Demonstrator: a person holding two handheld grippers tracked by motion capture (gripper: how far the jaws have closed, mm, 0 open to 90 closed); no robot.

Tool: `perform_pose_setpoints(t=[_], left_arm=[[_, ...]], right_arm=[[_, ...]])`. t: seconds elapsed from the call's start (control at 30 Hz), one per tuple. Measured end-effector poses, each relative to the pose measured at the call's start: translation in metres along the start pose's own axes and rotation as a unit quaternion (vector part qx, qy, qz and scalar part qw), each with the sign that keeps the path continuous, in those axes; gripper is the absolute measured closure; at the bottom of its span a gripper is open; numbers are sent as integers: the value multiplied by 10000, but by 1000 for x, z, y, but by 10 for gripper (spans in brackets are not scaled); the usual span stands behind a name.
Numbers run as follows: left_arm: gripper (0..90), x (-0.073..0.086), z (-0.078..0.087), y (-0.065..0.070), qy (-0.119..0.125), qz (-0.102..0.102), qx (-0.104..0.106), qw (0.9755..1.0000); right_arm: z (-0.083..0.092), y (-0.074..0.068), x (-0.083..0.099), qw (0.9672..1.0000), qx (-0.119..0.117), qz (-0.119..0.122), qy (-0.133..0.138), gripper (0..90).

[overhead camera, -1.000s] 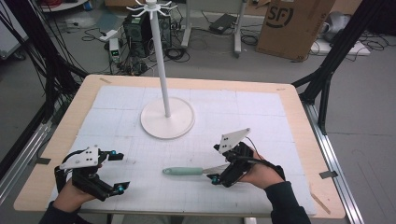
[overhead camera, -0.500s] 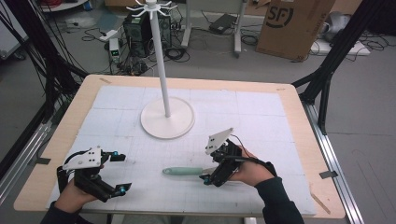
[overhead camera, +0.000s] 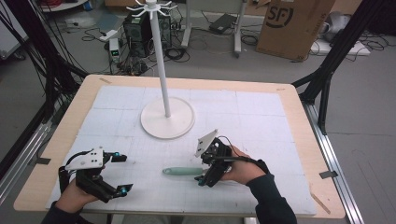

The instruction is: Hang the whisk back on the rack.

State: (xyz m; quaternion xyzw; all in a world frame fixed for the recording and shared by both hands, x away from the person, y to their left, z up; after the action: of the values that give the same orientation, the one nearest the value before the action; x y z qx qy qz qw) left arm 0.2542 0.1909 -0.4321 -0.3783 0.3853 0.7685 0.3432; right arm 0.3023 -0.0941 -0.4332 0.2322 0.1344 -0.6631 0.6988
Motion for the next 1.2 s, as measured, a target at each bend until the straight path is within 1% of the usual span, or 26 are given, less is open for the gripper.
perform_pose_setpoints(t=[0.1,0.17,0.2,0.27,0.4,0.63,0.67,0.73,0.83,0.9,0.93,0.97,1.03,1.07,1.1,1.2], left_arm=[[17,0,0,0,8,-19,7,10000],[17,0,0,0,-1,-7,20,10000],[17,0,0,0,-14,-21,19,10000],[17,0,0,0,-10,-17,16,10000],[17,0,0,0,1,-20,25,10000],[17,0,0,0,6,-20,20,10000],[17,0,0,0,18,-6,24,10000],[17,0,0,0,3,-25,42,10000],[17,0,0,0,4,-40,35,10000],[16,0,0,0,-2,-47,40,10000],[17,0,0,0,1,-41,37,10000],[17,0,0,0,1,-40,30,10000],[17,0,0,0,0,-33,31,10000],[17,0,0,0,-2,-36,28,10000],[17,0,0,0,4,-33,29,10000],[17,1,0,-1,1,-28,32,10000]], right_arm=[[-6,0,-1,9999,-80,43,-100,61],[-9,-1,-1,9997,-164,72,-146,83],[-10,-1,-2,9997,-174,115,-131,93],[-11,-1,-2,9996,-218,81,-138,94],[-14,0,-2,9994,-305,94,-103,110],[-19,2,-3,9993,-286,231,-92,138],[-20,3,-4,9991,-278,291,-108,142],[-22,1,-5,9991,-299,280,-86,158],[-26,1,-5,9988,-289,364,-164,180],[-29,1,-5,9985,-318,420,-175,212],[-30,0,-6,9985,-313,403,-171,230],[-30,1,-6,9983,-284,479,-184,246],[-30,2,-7,9981,-295,517,-140,280],[-30,1,-7,9982,-308,494,-156,290],[-31,2,-7,9981,-286,533,-138,298],[-34,2,-6,9978,-307,560,-202,320]])
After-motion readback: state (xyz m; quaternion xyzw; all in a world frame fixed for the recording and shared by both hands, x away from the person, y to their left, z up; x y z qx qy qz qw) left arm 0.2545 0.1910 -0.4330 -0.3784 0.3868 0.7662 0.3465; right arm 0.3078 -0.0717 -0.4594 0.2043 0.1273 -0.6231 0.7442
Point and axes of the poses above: each handheld gripper's, and its own axes: z roughly backward along the jaws, x roughly out of its underside, y roughly to its right, the point moved 6 cm from there along -z, roughly forward along the jaws, and after that the axes turned 13 degrees about z, right-handed, at the moved point
